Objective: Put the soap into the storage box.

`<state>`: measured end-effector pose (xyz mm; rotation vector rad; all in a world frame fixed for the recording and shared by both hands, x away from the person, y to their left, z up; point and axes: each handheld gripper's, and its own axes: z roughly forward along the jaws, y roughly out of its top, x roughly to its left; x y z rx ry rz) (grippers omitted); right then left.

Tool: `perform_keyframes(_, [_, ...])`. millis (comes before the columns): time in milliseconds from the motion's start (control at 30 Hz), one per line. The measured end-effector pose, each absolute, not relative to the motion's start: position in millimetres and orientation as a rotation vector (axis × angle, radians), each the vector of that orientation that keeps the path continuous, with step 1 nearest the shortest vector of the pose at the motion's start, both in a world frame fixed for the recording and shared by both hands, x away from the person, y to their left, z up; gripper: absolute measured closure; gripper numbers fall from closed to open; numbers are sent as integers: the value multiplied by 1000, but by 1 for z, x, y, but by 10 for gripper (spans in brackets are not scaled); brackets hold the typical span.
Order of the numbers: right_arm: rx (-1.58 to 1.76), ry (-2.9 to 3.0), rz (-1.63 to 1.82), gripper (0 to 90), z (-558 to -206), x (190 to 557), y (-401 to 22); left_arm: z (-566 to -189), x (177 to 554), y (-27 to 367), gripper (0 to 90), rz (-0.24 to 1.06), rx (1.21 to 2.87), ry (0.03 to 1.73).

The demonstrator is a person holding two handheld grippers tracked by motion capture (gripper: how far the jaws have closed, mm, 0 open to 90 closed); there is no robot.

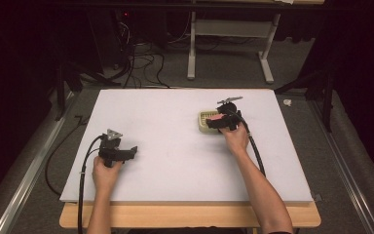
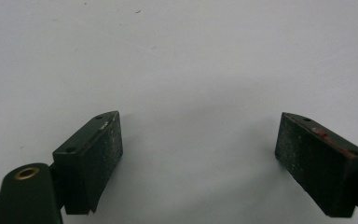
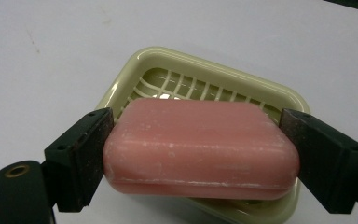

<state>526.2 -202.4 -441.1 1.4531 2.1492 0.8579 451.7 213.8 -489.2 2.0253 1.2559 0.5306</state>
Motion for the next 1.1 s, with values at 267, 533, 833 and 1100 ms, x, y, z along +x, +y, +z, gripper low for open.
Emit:
perform_keyframes(267, [1495, 2151, 867, 133, -447, 529, -205, -489, 452, 214, 153, 530, 2026, 1256])
perform_keyframes(533, [1501, 2160, 871, 118, -451, 529, -208, -489, 452, 214, 153, 531, 2026, 1256])
perform_keyframes(833, [1498, 2169, 873, 118, -450, 528, -208, -489, 452, 214, 153, 531, 2026, 1256])
perform_keyframes(1100, [1489, 2158, 892, 118, -445, 526, -211, -489, 452, 214, 153, 531, 2026, 1256])
